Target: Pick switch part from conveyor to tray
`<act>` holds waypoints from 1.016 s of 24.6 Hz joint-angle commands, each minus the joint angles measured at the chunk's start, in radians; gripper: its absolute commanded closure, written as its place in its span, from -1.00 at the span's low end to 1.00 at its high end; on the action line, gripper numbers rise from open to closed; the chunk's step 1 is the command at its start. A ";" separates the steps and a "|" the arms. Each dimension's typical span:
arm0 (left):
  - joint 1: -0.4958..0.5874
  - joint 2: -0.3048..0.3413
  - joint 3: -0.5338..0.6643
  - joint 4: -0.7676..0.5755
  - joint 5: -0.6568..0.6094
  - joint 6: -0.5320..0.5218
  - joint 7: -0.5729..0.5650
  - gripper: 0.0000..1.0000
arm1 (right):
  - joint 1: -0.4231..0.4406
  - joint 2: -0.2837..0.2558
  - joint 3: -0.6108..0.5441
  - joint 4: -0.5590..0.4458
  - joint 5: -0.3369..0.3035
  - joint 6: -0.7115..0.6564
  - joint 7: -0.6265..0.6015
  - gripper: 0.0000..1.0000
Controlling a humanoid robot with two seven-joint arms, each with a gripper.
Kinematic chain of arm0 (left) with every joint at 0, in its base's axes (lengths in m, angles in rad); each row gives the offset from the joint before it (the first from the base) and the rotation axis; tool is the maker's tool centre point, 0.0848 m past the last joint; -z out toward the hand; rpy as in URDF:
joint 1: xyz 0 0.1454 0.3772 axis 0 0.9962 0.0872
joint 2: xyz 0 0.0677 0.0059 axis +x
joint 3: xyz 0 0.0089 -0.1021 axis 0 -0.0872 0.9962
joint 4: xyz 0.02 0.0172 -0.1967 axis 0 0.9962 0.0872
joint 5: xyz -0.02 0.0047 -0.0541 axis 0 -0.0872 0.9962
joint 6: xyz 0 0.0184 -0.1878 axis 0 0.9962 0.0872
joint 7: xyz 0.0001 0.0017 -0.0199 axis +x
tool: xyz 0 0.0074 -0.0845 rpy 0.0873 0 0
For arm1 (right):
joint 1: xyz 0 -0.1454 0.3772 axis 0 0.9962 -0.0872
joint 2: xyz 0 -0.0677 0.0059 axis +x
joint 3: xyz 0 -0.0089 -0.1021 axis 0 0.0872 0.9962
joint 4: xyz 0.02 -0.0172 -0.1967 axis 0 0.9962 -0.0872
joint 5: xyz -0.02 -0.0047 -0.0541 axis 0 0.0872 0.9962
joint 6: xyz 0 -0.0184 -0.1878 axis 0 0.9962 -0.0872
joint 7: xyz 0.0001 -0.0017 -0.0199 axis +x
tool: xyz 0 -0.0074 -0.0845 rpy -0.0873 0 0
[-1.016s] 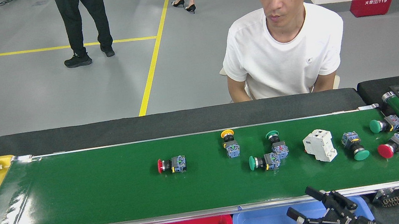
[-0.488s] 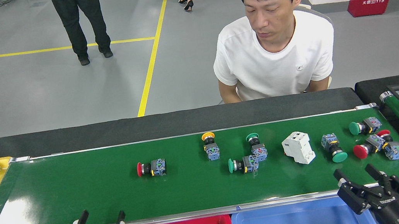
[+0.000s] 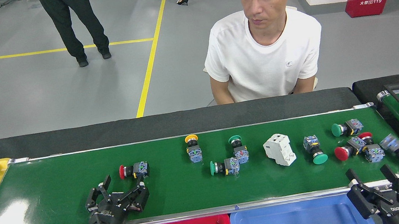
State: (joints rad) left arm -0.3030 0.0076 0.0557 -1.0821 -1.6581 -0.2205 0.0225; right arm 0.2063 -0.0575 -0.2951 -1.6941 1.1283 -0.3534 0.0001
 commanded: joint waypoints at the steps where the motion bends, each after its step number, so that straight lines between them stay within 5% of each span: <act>1: -0.044 0.000 -0.014 0.025 -0.015 0.006 0.014 -1.00 | -0.005 0.024 0.004 -0.013 0.038 -0.004 -0.025 -0.94; 5: -0.097 -0.005 -0.074 0.096 -0.020 0.053 0.017 -1.00 | -0.064 0.119 0.056 -0.004 0.169 0.020 0.015 -0.92; 9: -0.114 -0.002 -0.089 0.114 -0.020 0.058 0.020 -0.71 | -0.196 0.119 0.192 0.065 0.192 0.085 0.138 -0.93; 14: -0.116 0.018 -0.135 0.110 -0.020 0.018 0.073 0.86 | -0.343 0.117 0.346 0.205 0.212 0.117 0.147 -0.93; 21: -0.068 0.026 -0.129 -0.007 -0.009 -0.008 0.076 0.92 | -0.536 0.128 0.533 0.461 0.225 0.212 0.146 -0.90; 24: 0.076 0.052 -0.096 -0.197 0.008 -0.036 0.076 0.90 | -0.536 0.116 0.560 0.470 0.220 0.203 0.150 -0.33; 25: 0.174 0.072 -0.079 -0.299 0.018 -0.068 0.076 0.90 | -0.536 0.113 0.560 0.472 0.220 0.198 0.150 0.07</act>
State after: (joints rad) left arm -0.1621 0.0606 -0.0387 -1.3060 -1.6491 -0.2552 0.0900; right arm -0.3132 0.0624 0.2648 -1.2150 1.3504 -0.1482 0.1490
